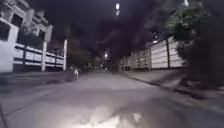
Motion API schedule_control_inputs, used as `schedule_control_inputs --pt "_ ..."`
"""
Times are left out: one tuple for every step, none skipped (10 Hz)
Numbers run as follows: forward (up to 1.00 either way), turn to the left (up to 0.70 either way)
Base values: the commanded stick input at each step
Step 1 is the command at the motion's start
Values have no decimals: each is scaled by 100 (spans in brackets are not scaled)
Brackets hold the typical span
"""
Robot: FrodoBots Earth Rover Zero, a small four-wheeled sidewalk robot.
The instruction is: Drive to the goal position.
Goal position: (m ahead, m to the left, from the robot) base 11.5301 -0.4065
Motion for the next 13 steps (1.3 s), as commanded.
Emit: schedule_control_inputs --pt "70 0" --pt "70 0" --pt "70 0" --pt "70 0" --pt "70 0" --pt "70 0" --pt "70 0" --pt "70 0" --pt "70 0" --pt "70 0" --pt "70 0" --pt "70 0" --pt "70 0"
